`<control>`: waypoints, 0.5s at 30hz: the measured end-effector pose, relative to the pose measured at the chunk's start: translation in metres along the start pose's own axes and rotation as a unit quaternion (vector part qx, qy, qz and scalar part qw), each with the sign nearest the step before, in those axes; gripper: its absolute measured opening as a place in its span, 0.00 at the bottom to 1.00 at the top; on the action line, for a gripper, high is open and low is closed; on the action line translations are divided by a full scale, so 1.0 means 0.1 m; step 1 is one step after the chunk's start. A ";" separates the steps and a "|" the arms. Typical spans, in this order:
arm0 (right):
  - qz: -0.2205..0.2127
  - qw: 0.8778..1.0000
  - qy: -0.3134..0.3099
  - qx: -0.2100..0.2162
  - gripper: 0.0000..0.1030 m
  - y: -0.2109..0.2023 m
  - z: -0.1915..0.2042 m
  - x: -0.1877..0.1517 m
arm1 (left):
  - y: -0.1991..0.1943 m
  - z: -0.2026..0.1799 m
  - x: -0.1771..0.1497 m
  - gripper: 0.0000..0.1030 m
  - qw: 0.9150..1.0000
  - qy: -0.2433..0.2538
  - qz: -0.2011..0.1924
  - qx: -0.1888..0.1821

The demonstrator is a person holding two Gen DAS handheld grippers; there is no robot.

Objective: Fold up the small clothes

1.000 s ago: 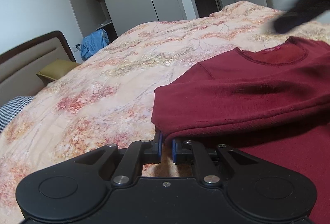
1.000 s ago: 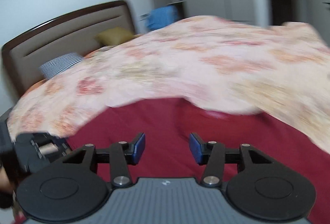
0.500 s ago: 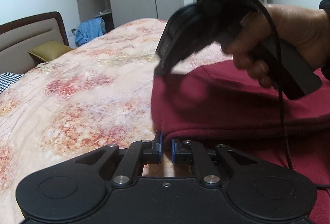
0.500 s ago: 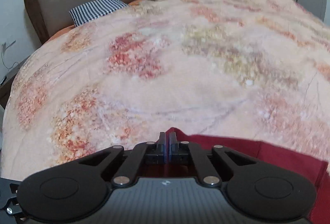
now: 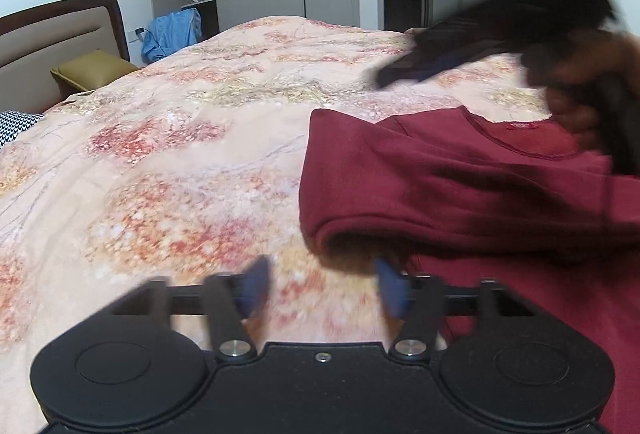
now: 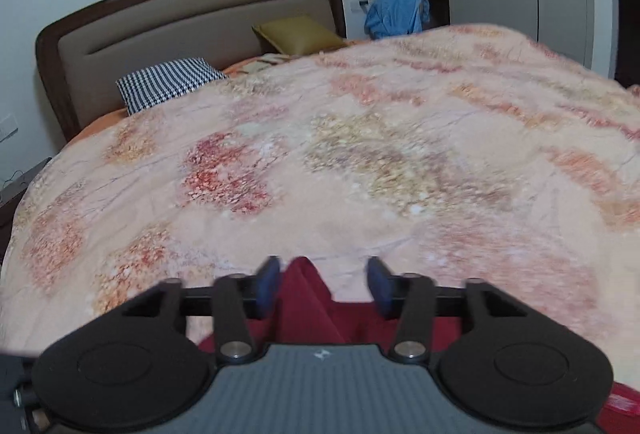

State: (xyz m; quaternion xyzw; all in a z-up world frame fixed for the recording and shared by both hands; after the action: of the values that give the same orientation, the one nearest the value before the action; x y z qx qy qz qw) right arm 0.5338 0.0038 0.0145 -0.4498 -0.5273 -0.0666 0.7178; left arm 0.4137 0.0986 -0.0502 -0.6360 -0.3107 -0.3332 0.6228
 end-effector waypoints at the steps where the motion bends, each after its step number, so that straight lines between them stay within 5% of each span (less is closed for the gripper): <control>1: -0.001 1.000 -0.006 -0.008 0.65 -0.18 -0.08 -0.08 | -0.04 0.02 -0.01 0.77 1.000 -0.004 0.001 -0.001; 5: -0.014 0.998 -0.009 -0.062 0.88 -1.00 -0.44 -0.59 | -0.13 0.09 0.03 0.95 0.999 -0.037 0.004 -0.010; 11: -0.017 0.986 0.091 -0.139 0.90 -2.00 -0.87 -1.50 | 0.17 0.18 0.40 0.98 0.997 -0.080 -0.010 0.004; 15: -0.023 0.976 0.156 -0.148 0.80 -2.21 -1.04 -1.83 | 0.47 0.22 0.58 0.87 0.992 -0.125 0.000 0.005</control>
State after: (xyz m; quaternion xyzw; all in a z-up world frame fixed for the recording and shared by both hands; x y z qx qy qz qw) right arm 0.4010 -0.2697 -0.0115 -0.5230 -0.4030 -0.2296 0.7151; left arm 0.4869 0.1179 -0.0305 -0.6693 -0.3880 -0.2498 0.5823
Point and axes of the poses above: each gripper's, at about its wrist camera, not at the fingertips, and y roughly the way its jaws point, z to its left, x to its top, the point moved 7 cm from there along y, roughly the way its jaws point, and after that the axes turned 4 degrees about -y, right-handed, at the moved point
